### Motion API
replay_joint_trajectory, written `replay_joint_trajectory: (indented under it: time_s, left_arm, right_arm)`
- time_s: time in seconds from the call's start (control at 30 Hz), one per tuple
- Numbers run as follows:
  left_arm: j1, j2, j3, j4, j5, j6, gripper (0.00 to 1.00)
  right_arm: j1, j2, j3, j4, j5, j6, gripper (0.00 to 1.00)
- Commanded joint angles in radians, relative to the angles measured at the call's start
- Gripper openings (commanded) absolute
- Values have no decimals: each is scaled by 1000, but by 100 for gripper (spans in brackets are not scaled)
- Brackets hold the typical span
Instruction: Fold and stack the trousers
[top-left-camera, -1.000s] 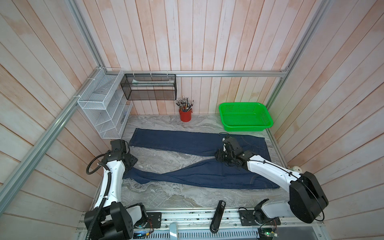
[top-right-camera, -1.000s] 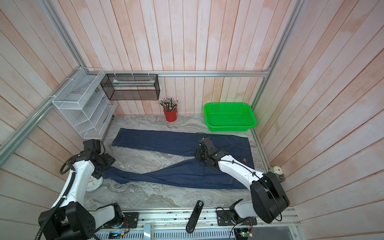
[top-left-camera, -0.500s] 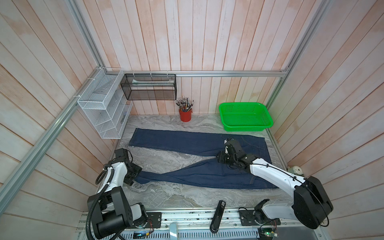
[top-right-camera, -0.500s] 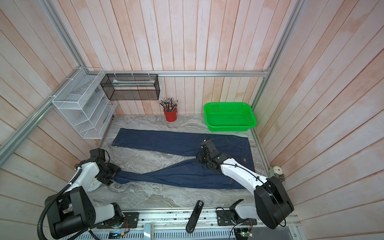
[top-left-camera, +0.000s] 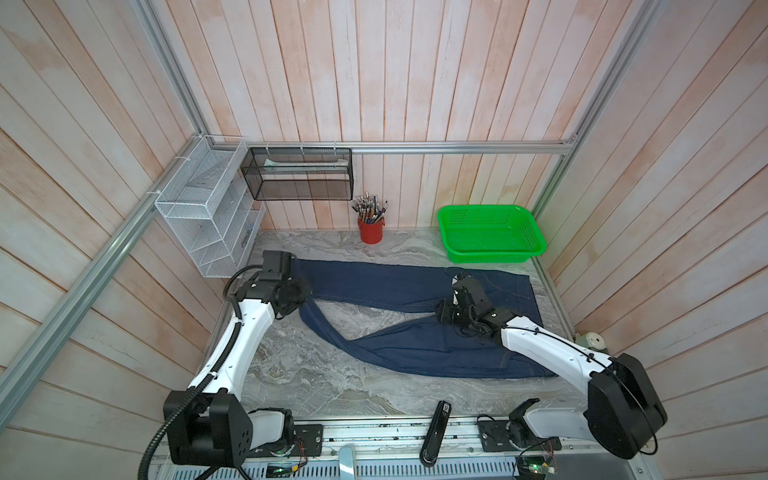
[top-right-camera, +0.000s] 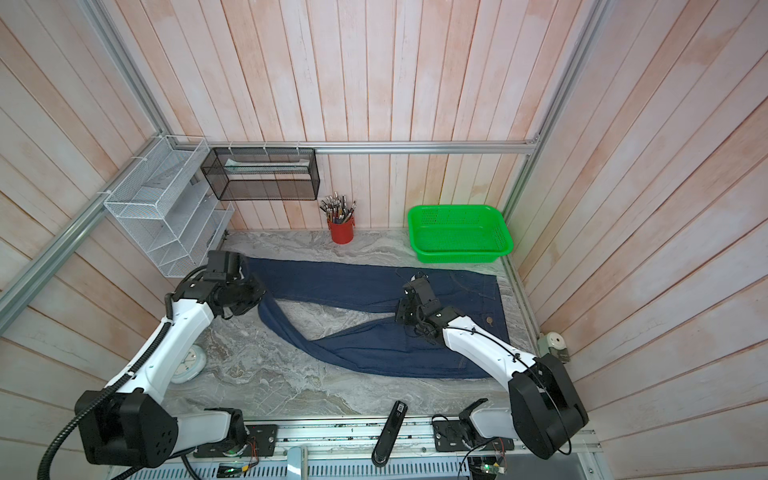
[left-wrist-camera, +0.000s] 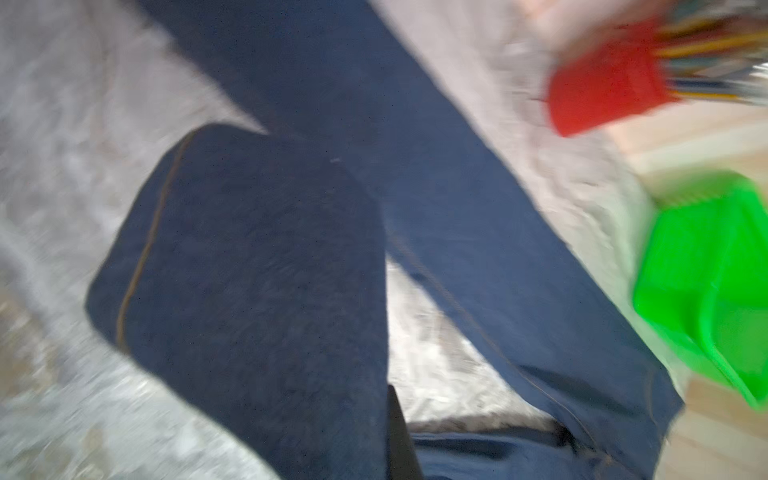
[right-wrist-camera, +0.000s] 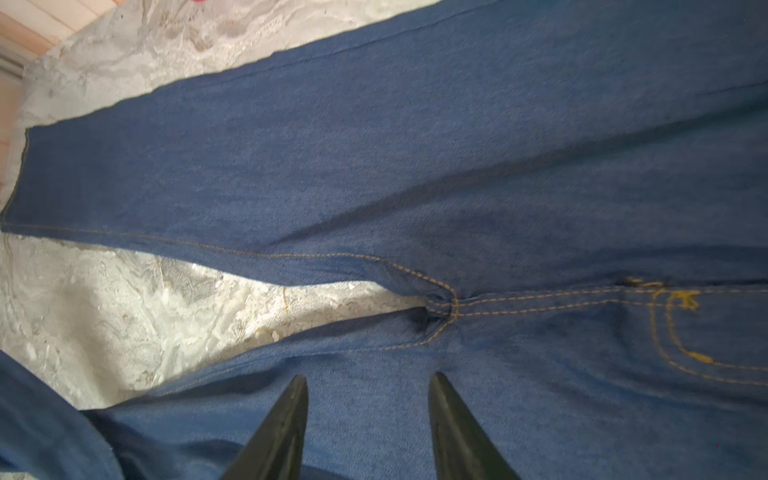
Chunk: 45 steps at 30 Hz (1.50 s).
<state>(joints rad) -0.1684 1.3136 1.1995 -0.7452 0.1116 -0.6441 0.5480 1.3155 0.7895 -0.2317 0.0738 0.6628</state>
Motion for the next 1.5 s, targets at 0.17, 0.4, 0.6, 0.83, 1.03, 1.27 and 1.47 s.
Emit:
replay_joint_trajectory:
  time_s: [0.17, 0.4, 0.6, 0.83, 1.03, 1.27, 1.47]
  left_arm:
    - [-229, -97, -37, 136, 325, 395, 0]
    - [-230, -417, -260, 138, 393, 753, 0]
    - [-230, -473, -283, 113, 406, 814, 0]
    - [-230, -457, -283, 89, 465, 916, 3]
    - [-230, -432, -264, 44, 502, 993, 3]
    - [-232, -428, -267, 47, 548, 1026, 3]
    - [-230, -430, -272, 59, 555, 1034, 3]
  right_arm:
    - [-62, -79, -24, 0, 73, -24, 49]
    - [-100, -82, -19, 18, 38, -46, 48]
    - [-30, -130, -148, 460, -272, -197, 51]
    - [50, -128, -276, 966, -572, -500, 55]
    - [96, -18, -184, 1044, -803, -596, 59]
    - [178, 111, -64, 1015, -893, -643, 60]
    - [238, 179, -9, 1006, -900, -621, 49]
